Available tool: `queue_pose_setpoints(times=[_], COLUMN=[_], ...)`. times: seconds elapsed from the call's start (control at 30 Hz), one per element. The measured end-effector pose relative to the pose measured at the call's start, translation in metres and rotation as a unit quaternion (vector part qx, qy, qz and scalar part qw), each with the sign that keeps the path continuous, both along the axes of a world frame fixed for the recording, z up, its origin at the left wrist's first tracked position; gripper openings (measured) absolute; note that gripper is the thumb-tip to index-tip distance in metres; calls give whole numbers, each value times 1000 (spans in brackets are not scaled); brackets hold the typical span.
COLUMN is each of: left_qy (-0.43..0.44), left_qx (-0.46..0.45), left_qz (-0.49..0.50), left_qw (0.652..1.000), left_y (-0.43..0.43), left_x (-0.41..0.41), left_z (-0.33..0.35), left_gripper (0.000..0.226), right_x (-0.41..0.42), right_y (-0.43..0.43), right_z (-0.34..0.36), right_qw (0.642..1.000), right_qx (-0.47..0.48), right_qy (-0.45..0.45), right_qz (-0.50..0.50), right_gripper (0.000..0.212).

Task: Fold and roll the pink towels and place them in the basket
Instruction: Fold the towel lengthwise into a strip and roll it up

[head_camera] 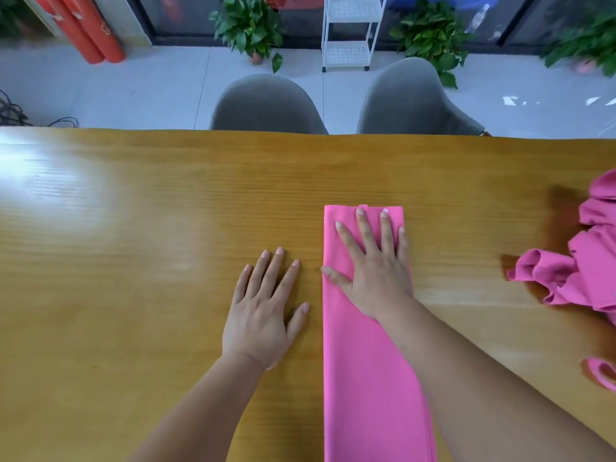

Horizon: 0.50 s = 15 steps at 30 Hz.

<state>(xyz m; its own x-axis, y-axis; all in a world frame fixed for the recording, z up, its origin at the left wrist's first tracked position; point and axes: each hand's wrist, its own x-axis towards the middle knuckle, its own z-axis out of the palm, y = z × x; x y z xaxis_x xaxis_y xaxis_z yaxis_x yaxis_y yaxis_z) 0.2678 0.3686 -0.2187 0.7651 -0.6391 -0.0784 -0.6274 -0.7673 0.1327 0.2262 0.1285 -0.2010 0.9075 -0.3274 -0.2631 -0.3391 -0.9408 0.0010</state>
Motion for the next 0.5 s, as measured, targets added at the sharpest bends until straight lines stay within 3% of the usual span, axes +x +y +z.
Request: queue_pose_setpoints(times=[0.13,0.23,0.5], left_qy=[-5,-7,-11], left_qx=[-5,-6,-7], left_qz=[1,-1,-2], left_qw=[1000,1000,1000], left_y=[1,1,2], left_x=[-1,-2,-1], left_z=[0,1,-2], left_gripper=[73,73,72], right_x=[-51,-83,-12], right_y=[36,50,6], right_z=[8,2,-12], right_qw=[999,1000,1000], right_qx=[19,15,18], right_qy=[-33,0,-1], right_qz=[-8,-27,-21], right_gripper=[87,90,91])
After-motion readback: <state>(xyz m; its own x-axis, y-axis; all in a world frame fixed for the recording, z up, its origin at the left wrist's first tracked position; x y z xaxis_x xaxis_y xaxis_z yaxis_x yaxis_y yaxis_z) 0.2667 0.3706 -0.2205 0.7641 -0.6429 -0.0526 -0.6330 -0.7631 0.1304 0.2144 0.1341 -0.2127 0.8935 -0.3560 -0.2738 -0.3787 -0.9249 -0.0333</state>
